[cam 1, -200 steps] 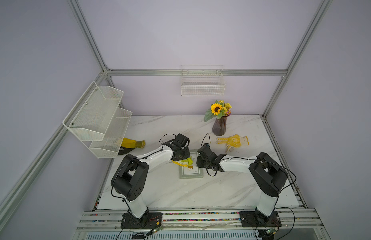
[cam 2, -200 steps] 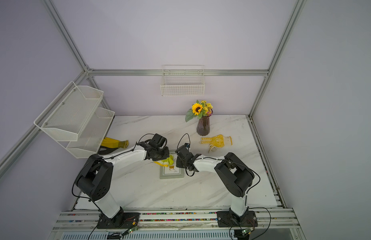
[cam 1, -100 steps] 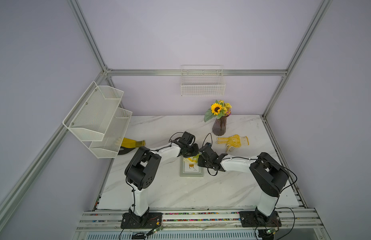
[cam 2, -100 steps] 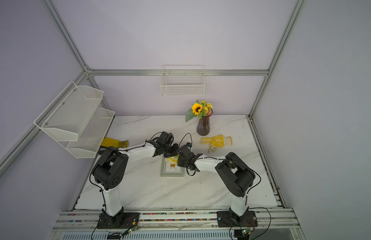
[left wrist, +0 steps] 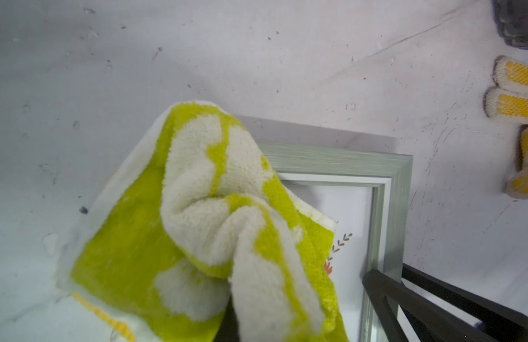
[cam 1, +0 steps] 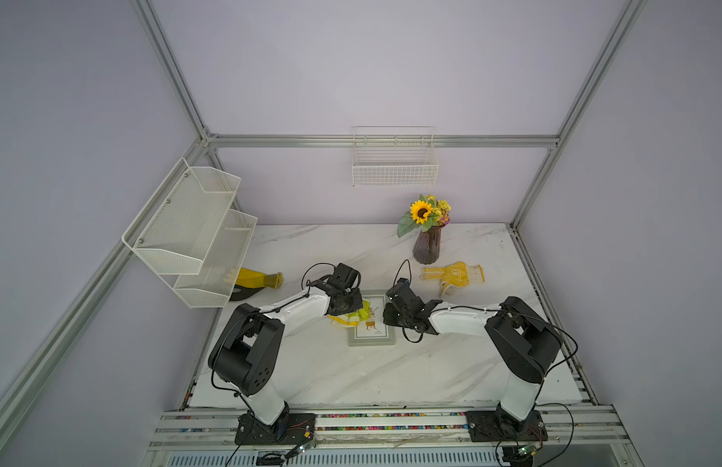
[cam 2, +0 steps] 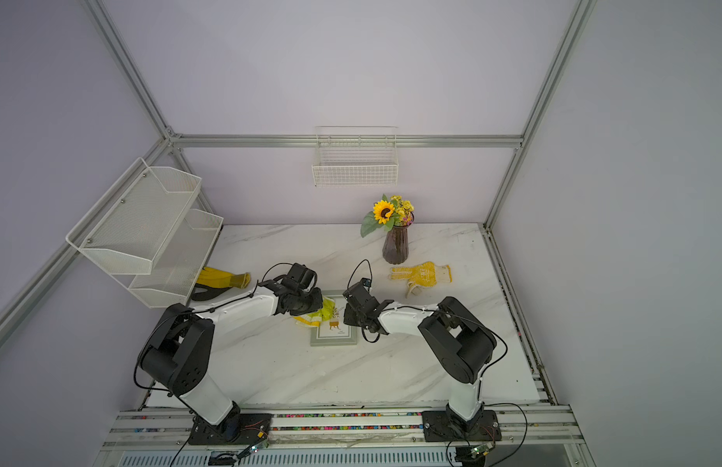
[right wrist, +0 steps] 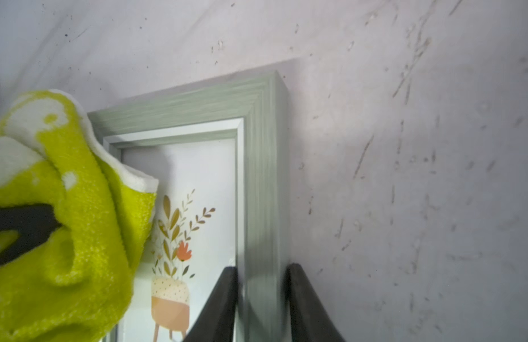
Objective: Wipe the picture frame with a cloth
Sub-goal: Wipe the dirt from the picture frame.
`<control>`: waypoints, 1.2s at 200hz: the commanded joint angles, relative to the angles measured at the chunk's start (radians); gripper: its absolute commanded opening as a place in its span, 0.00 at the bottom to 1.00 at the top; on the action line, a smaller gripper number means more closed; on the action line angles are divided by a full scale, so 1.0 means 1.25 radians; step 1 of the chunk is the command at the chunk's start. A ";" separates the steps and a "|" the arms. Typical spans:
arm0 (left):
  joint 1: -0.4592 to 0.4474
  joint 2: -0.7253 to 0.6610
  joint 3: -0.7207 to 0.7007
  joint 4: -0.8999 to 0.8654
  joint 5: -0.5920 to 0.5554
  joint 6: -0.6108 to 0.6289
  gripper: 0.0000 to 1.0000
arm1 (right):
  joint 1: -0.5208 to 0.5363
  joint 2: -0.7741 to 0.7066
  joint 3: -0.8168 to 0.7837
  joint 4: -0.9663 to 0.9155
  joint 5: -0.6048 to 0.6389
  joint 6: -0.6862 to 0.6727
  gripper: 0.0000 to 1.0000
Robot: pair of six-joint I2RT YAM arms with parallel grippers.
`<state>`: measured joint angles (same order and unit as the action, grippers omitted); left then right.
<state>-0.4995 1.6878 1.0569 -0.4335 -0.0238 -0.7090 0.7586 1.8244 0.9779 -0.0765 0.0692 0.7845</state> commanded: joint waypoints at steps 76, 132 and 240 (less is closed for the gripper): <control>-0.021 0.031 0.017 -0.101 0.024 -0.006 0.00 | 0.003 0.041 -0.006 -0.038 -0.027 0.028 0.31; -0.143 -0.131 -0.064 -0.220 0.052 -0.120 0.00 | 0.004 0.056 0.011 -0.043 -0.022 0.036 0.31; -0.081 0.002 0.043 -0.206 -0.060 -0.067 0.00 | 0.004 0.034 -0.005 -0.030 -0.020 0.041 0.31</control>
<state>-0.5999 1.7527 1.1816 -0.6727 -0.1051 -0.7929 0.7593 1.8503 1.0065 -0.0631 0.0608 0.8097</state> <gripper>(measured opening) 0.070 0.312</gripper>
